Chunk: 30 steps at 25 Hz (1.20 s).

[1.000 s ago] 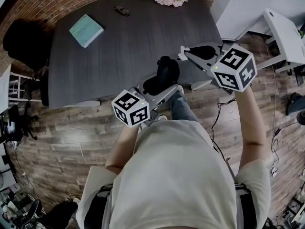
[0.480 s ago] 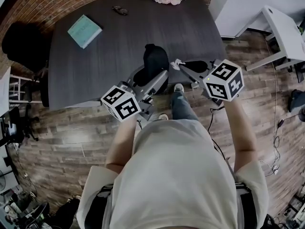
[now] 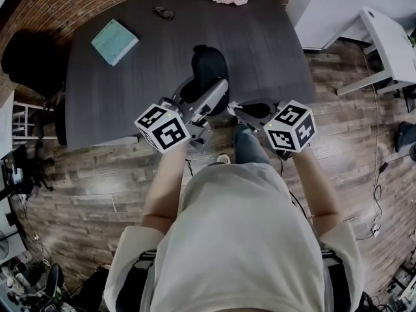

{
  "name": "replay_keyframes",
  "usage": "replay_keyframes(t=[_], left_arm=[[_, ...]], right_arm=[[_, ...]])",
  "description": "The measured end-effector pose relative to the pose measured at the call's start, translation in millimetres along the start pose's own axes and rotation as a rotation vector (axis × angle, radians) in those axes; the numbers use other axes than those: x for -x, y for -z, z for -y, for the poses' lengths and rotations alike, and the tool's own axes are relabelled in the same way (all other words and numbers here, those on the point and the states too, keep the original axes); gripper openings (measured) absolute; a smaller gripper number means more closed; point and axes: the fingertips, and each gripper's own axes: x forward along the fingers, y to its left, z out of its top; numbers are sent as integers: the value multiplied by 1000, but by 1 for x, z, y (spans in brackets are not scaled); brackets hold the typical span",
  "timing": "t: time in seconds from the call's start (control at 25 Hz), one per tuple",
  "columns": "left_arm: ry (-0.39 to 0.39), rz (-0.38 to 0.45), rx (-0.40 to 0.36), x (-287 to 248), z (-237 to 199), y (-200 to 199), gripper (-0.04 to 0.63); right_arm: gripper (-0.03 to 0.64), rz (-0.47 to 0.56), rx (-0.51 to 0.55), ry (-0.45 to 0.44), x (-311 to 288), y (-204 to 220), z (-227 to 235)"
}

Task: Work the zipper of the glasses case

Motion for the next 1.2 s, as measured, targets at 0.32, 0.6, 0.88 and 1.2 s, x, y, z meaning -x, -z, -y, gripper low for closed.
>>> replay_keyframes(t=[0.32,0.6,0.88,1.2], left_arm=[[31,-22,77,-31,-17,12,242],[-16,-28,181,-50,-57,32,245],[-112,-96,194,-79,-105,66,249],[-280,-291,215,-109,-171,124,249]], right_arm=[[5,65,-132,-124,-28,8,-30],[6,-13,-73,16,-24,27,21],[89,-11,-76,182,-6,34,89],[86,140,-208,316,10,14,163]])
